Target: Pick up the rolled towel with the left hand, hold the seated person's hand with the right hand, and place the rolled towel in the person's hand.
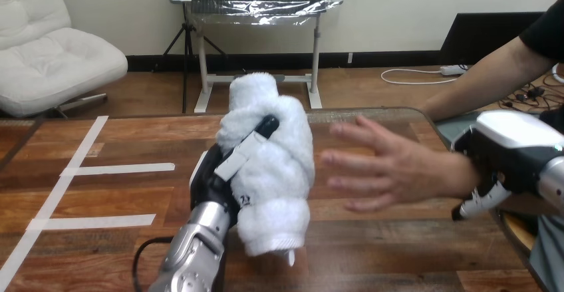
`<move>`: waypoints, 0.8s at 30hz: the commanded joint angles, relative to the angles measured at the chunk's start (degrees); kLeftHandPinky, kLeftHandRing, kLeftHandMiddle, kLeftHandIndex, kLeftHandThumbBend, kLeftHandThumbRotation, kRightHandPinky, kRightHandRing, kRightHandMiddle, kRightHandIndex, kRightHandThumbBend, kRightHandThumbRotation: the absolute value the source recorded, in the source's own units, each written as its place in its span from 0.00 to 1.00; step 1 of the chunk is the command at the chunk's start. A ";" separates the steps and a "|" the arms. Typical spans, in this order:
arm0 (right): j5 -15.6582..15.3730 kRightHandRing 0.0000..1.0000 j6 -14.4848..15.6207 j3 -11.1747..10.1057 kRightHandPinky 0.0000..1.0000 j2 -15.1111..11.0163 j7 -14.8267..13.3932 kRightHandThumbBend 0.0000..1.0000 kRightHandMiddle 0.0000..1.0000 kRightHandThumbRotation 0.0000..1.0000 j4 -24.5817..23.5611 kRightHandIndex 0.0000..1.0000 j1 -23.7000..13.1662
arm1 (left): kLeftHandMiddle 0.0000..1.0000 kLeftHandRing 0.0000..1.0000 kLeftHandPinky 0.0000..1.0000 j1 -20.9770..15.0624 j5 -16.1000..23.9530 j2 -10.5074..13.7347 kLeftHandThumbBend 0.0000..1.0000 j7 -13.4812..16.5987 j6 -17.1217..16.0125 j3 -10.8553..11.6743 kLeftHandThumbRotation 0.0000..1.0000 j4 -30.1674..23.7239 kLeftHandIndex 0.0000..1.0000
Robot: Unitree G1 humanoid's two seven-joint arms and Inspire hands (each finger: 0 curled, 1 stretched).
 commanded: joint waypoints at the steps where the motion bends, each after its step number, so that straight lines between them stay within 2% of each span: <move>1: 1.12 0.39 -0.43 -3.07 0.33 -0.08 -1.89 0.83 0.47 0.00 -4.53 0.49 -1.22 | 0.41 0.35 0.27 -5.86 0.13 -1.95 0.74 -1.18 -0.34 0.87 0.00 0.03 0.48; 14: 1.85 0.43 0.48 -4.75 0.36 0.50 -1.80 0.84 0.50 0.00 -8.83 0.49 -0.51 | 0.42 0.35 0.27 -8.30 1.09 -3.70 0.70 -1.29 -0.87 1.51 0.00 2.96 0.48; 19: 1.96 0.45 1.40 -5.17 0.38 0.78 -1.46 0.84 0.51 0.00 -10.74 0.49 -0.30 | 0.42 0.35 0.27 -9.96 1.73 -4.88 0.70 0.02 -0.60 1.63 0.00 4.33 0.48; 24: 2.44 0.45 2.02 -5.43 0.39 0.95 -1.04 0.85 0.51 0.00 -12.40 0.49 -0.16 | 0.42 0.35 0.27 -11.64 2.02 -6.07 0.70 -0.13 -1.27 1.50 0.00 6.17 0.48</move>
